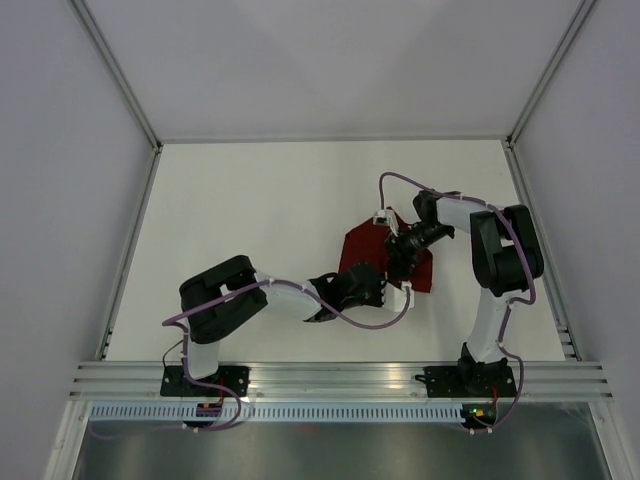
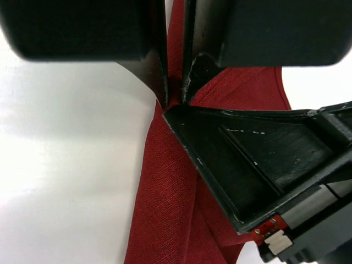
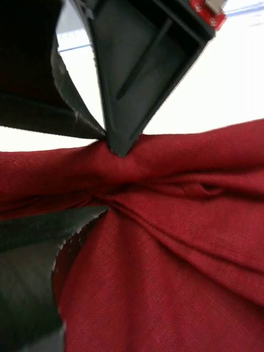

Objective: Fold the napkin, place the utensils inside, and roll it up
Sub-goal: Roll the napkin with the utensil

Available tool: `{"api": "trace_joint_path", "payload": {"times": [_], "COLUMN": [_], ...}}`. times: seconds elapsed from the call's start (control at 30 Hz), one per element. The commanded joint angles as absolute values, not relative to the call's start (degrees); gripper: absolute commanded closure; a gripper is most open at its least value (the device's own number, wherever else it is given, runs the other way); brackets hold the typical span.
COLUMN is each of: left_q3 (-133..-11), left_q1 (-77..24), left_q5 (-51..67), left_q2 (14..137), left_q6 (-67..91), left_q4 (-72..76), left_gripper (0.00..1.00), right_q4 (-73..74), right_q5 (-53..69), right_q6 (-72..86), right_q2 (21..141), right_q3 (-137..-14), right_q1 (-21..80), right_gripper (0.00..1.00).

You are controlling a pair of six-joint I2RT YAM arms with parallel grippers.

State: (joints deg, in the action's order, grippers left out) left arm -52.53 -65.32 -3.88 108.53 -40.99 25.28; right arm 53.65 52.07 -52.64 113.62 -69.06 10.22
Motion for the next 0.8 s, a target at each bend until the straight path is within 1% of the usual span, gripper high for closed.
{"api": "trace_joint_path", "payload": {"times": [0.0,0.07,0.17,0.3,0.33,0.5,0.77], "left_q3": [-56.4,-57.7,-58.4,-60.3,-60.9,-62.5,-64.3], "left_q1": [-65.7,-65.4,-65.3,-65.1,-65.0,-65.0,-65.0], "left_q5": [1.2,1.0,1.1,0.8,0.9,1.0,1.4], "left_q2": [110.4,110.4,110.0,110.6,110.7,111.1,111.5], "left_q6": [-34.8,-33.3,-31.5,-29.5,-29.4,-28.1,-27.1], "left_q4": [16.5,14.9,13.4,10.6,9.8,6.9,3.6], "left_gripper": [0.98,0.98,0.98,0.98,0.98,0.98,0.98], "right_q4": [42.3,39.5,36.0,35.9,35.8,36.3,38.9], "right_q5": [44.8,42.4,40.8,36.3,32.6,27.1,23.1], "right_q6": [-48.1,-42.2,-37.1,-30.9,-29.9,-28.8,-29.6], "right_q2": [110.0,107.3,104.7,102.9,102.4,97.7,98.1], "right_q3": [-69.7,-69.7,-69.8,-70.8,-70.6,-66.0,-62.4], "right_q1": [8.7,7.6,3.4,0.4,-1.3,-2.5,-3.0], "right_gripper": [0.4,0.37,0.37,0.42,0.44,0.49,0.5]}}
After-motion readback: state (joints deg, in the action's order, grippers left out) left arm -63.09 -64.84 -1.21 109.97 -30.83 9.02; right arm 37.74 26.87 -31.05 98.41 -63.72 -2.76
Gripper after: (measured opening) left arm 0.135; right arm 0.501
